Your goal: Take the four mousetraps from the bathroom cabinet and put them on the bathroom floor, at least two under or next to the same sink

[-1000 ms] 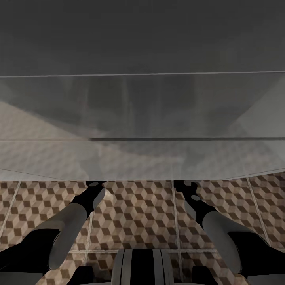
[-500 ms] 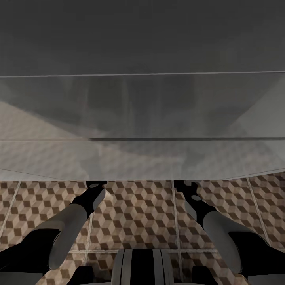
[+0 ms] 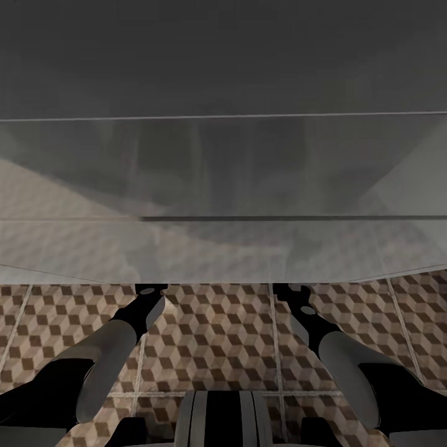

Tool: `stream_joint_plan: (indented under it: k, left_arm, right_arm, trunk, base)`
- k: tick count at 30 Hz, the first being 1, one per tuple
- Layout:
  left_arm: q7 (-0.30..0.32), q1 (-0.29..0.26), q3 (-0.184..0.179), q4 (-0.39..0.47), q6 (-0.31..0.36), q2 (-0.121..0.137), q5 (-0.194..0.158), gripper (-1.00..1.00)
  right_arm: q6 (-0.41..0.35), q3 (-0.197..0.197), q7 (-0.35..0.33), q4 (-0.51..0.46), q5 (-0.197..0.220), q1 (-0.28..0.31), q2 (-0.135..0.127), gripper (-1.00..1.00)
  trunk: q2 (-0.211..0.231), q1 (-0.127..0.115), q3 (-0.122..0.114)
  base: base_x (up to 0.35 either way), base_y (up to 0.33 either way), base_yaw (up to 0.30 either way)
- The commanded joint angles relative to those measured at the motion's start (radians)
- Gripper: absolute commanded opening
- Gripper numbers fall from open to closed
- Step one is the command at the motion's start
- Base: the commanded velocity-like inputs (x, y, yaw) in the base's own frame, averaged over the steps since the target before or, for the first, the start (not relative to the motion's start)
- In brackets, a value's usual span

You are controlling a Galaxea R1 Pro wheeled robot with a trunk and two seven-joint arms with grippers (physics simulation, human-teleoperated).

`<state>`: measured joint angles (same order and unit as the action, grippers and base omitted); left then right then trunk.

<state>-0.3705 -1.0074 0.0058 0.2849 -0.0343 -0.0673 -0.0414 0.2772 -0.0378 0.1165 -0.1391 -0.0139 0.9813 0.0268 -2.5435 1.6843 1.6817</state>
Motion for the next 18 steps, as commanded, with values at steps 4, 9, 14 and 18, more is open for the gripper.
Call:
stream_joint_plan:
  k: [4,9,14,18]
  left_arm:
    - [-0.001,0.000,0.000,-0.002,-0.002,0.000,-0.004,-1.00]
    - [0.007,0.000,0.000,-0.017,-0.001,0.001,-0.005,-1.00]
    - [0.041,0.000,0.002,-0.032,-0.001,0.003,-0.005,-1.00]
    - [0.056,0.000,0.004,-0.036,-0.001,0.004,-0.005,-1.00]
  right_arm:
    - [0.004,-0.004,0.002,0.001,-0.001,0.000,0.001,1.00]
    - [0.004,-0.004,0.002,0.001,-0.001,0.000,0.001,1.00]
    - [0.004,-0.004,0.002,0.001,-0.001,0.000,0.001,1.00]
    - [0.004,-0.004,0.002,0.001,-0.001,0.000,0.002,1.00]
  trunk:
    - [0.000,0.000,0.000]
    - [0.000,0.000,0.000]
    - [0.000,0.000,0.000]
    - [0.000,0.000,0.000]
  base:
    - [0.000,0.000,0.000]
    - [0.000,0.000,0.000]
    - [0.000,0.000,0.000]
    - [0.000,0.000,0.000]
